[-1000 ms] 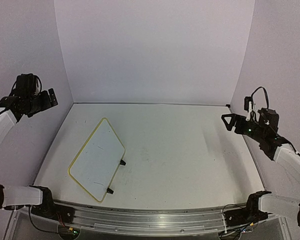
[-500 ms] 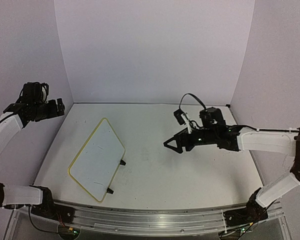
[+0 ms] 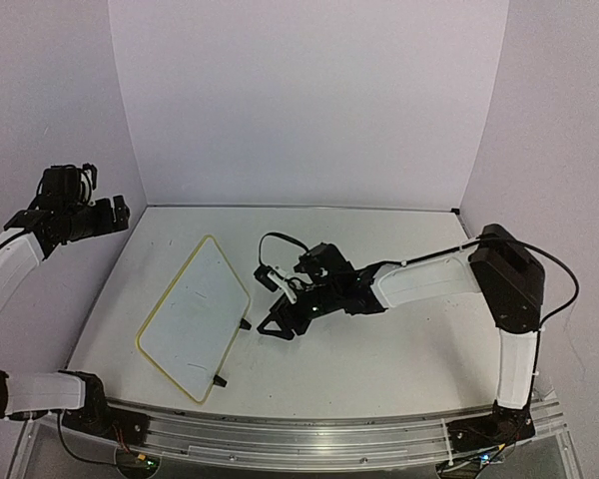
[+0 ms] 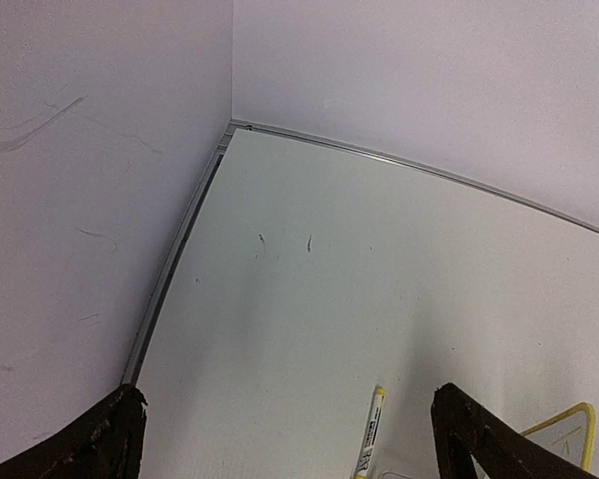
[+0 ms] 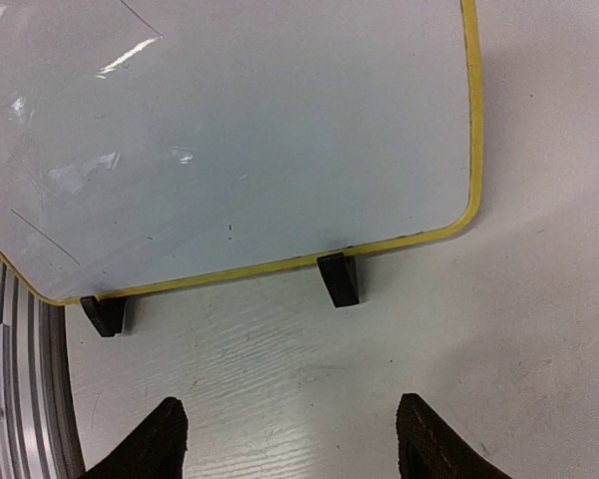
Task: Write a sentence on the whiteboard
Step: Move the whiteboard to the center of the board.
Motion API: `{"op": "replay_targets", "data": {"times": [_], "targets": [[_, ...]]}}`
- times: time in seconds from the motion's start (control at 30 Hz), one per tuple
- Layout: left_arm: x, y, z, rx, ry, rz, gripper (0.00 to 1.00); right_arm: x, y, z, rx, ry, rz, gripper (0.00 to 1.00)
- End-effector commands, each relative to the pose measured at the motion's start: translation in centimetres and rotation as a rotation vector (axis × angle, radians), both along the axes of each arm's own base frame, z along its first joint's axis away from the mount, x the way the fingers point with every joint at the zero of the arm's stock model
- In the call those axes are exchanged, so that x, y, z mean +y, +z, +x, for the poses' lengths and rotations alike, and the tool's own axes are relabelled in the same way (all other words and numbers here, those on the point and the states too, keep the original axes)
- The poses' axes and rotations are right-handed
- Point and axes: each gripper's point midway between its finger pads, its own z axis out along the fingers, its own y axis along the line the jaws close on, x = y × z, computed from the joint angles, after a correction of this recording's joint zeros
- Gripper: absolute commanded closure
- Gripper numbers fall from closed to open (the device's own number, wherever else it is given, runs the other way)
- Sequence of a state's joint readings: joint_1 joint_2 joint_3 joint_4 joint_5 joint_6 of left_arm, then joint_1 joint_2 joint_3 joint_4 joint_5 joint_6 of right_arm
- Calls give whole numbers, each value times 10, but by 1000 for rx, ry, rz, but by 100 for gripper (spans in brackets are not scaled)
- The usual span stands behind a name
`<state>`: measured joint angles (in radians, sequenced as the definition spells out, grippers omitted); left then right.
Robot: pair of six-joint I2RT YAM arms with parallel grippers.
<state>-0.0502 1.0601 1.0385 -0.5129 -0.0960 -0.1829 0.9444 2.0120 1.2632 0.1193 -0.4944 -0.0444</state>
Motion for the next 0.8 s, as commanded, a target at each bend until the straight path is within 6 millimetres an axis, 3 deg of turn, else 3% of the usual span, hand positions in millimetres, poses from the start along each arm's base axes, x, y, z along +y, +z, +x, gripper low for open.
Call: {"op": "replay_targets", "data": {"times": [0.0,0.33,0.77], "targets": [[-2,12,2,-46,-24,-1,1,22,0,8,-67,39,19,37],[-6,11,2,-41,-40,-13,1,43,-38,16,-92,52,-33,48],[-8,10,3,-38,-50,-21,1,64,-60,22,-130,61,-58,53]]}}
